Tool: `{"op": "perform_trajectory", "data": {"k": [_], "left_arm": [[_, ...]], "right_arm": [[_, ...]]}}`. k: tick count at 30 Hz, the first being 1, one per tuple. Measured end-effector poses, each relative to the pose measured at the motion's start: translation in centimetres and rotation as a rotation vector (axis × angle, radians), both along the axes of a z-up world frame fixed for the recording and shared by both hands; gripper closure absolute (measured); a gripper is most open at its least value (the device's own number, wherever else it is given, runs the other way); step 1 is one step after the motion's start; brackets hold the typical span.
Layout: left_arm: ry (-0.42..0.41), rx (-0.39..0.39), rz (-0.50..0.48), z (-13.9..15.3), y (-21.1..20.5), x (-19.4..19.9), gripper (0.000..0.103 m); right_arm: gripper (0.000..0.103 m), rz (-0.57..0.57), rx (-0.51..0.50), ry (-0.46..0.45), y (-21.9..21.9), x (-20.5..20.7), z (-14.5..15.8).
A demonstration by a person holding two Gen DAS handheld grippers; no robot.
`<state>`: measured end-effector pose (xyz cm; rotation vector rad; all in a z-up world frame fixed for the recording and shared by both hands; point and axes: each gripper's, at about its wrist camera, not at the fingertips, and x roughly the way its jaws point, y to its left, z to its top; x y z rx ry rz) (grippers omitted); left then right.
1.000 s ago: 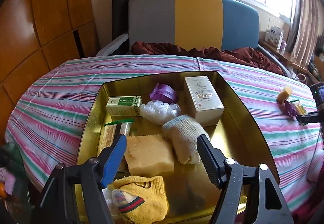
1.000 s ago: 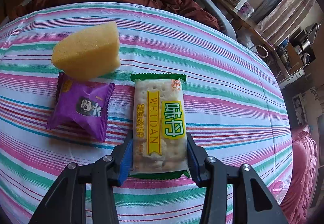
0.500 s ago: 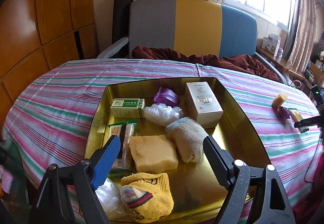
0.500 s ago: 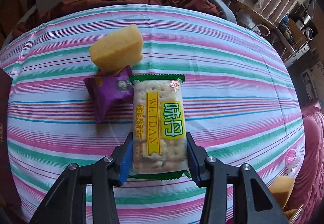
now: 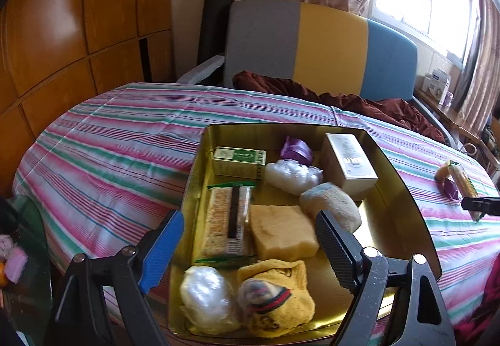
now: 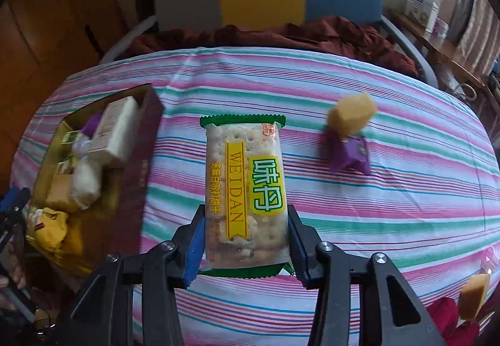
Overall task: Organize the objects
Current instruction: 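Carry the WEIDAN packet into the gold tray and open the right tool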
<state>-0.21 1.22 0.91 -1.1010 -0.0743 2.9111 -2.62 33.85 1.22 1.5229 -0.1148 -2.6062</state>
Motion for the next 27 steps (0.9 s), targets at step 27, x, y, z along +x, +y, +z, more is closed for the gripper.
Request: {"op": "perform_trajectory", "data": {"k": [27], "left_arm": [[-0.002,0.027,0.084,0.0,-3.1,-0.1,0.016]], "right_arm": [[0.051,0.380,-0.131,-0.151,-18.3,0.1,-6.1]]}}
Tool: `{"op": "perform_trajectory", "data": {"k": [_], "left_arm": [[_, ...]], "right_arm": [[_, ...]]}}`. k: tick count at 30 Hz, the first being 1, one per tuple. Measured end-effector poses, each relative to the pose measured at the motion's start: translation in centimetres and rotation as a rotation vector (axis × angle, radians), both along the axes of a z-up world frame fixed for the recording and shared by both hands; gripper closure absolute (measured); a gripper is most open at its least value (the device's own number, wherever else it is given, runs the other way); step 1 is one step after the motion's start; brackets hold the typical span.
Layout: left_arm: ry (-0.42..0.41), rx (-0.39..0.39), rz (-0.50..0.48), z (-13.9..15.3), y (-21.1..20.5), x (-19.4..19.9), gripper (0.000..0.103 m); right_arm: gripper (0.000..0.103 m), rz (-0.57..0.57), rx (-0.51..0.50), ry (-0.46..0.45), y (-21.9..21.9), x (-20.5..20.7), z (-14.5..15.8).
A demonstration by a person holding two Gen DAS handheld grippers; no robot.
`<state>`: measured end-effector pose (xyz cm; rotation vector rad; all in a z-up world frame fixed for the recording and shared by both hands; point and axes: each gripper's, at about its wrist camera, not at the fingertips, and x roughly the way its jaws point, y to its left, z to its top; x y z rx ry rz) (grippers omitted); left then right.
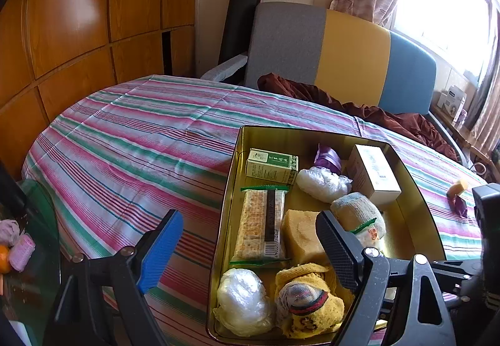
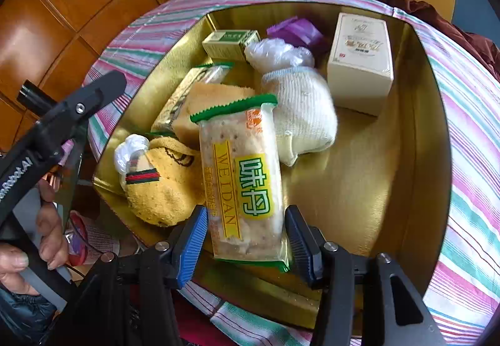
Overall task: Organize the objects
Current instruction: 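Carry the WEIDAN packet into the gold tray and open the right tool, then grasp the purple candy packet with the right tool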
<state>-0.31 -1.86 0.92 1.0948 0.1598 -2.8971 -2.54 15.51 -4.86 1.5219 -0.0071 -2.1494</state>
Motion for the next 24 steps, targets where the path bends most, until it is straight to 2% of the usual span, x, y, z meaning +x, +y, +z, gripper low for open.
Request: {"op": "perform_trajectory", "data": {"k": [4,13,24], "left_arm": [[0.010,-0.011,-0.015,0.3,0.5,0.3,0.016],[0.038,-0.046,-0.074,1.0,2.4,1.2,0.016],[0.042,-0.083,-0.163,1.3,5.7,1.9,0.016]], "right_arm": [[0.050,-0.022,-0.038,0.043,0.9,0.3,1.3],[0.050,-0.162,-0.020,0.152,5.2,0.3,4.3],[0.050,-0.361,0.046,0.188,13.2,-0.7,5.2]]}}
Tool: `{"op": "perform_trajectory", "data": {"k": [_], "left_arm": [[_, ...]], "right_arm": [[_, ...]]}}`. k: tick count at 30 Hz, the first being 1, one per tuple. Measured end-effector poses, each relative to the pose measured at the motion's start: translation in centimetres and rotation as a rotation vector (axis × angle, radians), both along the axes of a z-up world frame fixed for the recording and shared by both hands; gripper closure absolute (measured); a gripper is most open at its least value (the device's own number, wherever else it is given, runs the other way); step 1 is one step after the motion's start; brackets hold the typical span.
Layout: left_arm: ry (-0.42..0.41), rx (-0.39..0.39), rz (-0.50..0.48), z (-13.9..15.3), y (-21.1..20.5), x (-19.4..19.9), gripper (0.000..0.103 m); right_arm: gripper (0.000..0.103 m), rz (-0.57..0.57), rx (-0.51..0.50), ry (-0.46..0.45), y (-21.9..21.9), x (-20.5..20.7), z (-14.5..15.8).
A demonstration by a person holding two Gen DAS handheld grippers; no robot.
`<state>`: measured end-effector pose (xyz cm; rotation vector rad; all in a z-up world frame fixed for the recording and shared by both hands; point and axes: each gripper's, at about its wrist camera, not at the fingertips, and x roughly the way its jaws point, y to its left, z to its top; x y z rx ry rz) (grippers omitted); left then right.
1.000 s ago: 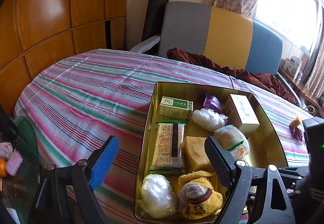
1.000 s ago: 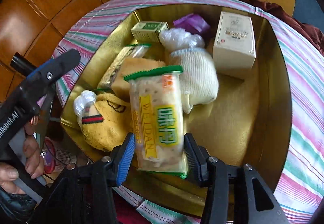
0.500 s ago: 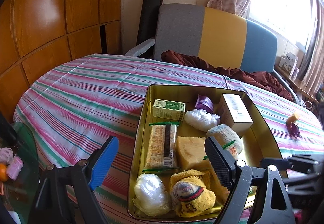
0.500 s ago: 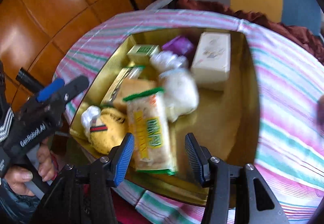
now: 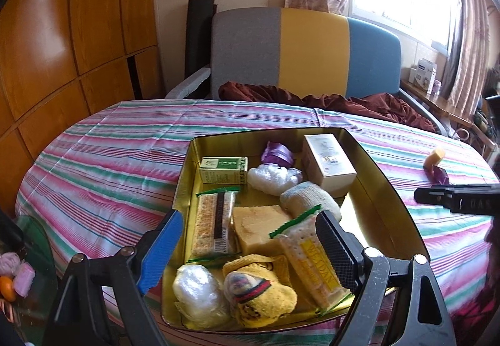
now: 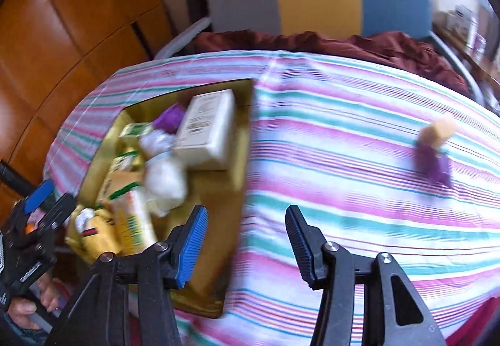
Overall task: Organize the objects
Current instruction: 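Grasp the purple candy packet with the right tool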
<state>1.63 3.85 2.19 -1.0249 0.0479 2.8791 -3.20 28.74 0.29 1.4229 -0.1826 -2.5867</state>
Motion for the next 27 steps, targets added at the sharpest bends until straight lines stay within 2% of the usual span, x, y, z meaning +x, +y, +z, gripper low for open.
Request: {"op": "perform_trajectory", "data": {"k": [10,23,27], "left_arm": [[0.000,-0.027,-0.083,0.3,3.3,-0.1,0.016],[-0.025,-0.035,-0.216,0.0,8.3,-0.7,0.016],[-0.040,-0.032,-0.244,-0.3,9.3,-0.8,0.016]], "right_arm": [[0.050,-0.194,0.033,-0.007,9.4,-1.0,0.2],[0.050,-0.472,0.014,-0.071,20.6,-2.8,-1.7],[0.043,-0.501,0.004,-0.080,22.0,-3.8,-2.3]]}}
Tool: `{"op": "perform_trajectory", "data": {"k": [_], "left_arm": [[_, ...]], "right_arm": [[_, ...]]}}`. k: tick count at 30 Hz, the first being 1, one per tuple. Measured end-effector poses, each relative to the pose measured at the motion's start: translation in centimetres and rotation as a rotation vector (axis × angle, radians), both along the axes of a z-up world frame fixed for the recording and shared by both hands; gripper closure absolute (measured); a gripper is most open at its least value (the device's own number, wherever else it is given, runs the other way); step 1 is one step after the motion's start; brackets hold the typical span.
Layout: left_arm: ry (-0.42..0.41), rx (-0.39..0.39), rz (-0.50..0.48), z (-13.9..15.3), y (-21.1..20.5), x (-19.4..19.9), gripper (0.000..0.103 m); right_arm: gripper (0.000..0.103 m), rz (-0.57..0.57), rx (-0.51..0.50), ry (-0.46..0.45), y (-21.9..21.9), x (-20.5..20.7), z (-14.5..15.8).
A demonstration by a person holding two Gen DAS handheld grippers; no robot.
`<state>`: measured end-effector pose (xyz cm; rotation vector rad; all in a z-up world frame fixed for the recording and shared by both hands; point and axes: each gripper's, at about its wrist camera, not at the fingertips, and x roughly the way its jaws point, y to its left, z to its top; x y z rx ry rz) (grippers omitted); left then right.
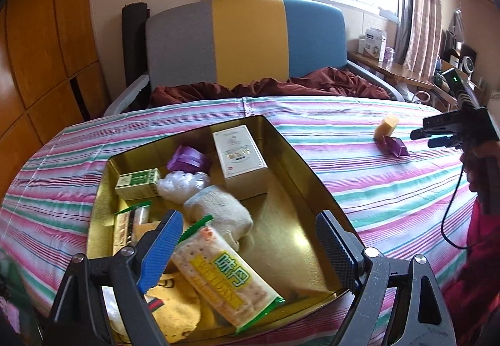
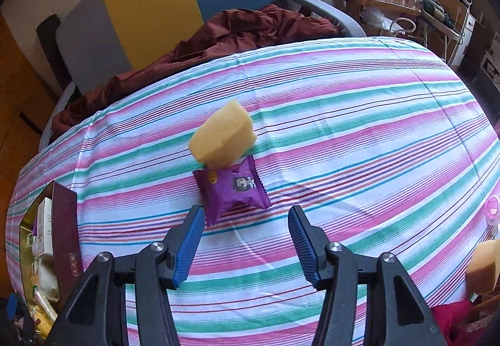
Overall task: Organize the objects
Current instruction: 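Grasp the purple candy packet with the right tool, then grasp the yellow sponge with the left tool while the right tool holds the purple packet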
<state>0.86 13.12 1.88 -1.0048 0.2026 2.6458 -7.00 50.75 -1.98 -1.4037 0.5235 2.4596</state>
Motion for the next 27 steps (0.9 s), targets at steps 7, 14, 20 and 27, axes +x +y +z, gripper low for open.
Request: {"op": "perform_trajectory", "data": {"k": [7,14,20,27], "left_arm": [[-0.021,0.002,-0.022,-0.3,0.9,-0.2,0.016],[-0.030,0.003,-0.031,-0.1,1.5,-0.6,0.016],[-0.028,-0.006,-0.062,0.2,2.9,-0.7,0.016],[-0.019,0.000,-0.099,1.2,4.7,-1.3,0.016]], "right_arm": [[0.034,0.058,0.061,-0.065,-0.6,-3.4,-1.8],[0.034,0.101,0.077,-0.120,-0.5,-5.7,-3.8],[0.059,0.172,0.067,-0.168,-1.0,-6.2,-5.0],[0.061,0.240,0.115,-0.208,-0.2,-3.3,-4.6]]}}
